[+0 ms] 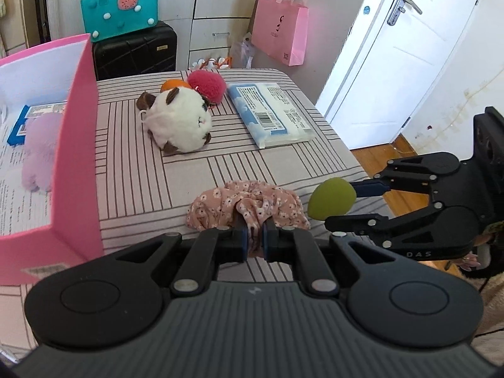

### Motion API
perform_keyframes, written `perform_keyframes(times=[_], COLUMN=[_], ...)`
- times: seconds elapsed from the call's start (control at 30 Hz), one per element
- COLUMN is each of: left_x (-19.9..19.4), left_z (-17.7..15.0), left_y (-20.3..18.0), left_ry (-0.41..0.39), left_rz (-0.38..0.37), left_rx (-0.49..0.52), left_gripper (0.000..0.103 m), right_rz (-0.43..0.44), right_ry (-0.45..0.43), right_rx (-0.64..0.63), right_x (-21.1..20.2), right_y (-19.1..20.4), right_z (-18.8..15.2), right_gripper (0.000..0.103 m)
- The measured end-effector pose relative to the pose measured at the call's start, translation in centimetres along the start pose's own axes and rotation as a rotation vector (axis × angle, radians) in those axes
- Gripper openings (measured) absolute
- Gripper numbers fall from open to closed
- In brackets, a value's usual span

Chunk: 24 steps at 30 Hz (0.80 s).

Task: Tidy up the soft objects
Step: 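Lift the floral cloth with the left tool while the right tool carries the green sponge toward the box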

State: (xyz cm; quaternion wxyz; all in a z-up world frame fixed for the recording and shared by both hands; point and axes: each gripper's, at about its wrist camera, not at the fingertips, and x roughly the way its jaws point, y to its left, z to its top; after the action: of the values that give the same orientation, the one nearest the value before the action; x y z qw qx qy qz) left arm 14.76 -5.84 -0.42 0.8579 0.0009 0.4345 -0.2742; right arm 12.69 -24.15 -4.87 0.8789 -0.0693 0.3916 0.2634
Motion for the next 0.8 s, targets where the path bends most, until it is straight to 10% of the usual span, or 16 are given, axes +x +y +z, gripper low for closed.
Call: perform_keyframes(times=[0.8], left_x=[-11.9], left_z=[-0.5], left_y=[3.2], left_ry=[-0.067], left_rz=[0.083], left_rx=[0.009], left_gripper=[0.008], right_rz=[0.141], right_ry=[-0.007], right_rx=[-0.067], right_x=[-2.1], right_y=[5.6], right_z=[6.2], right_gripper=[0.046])
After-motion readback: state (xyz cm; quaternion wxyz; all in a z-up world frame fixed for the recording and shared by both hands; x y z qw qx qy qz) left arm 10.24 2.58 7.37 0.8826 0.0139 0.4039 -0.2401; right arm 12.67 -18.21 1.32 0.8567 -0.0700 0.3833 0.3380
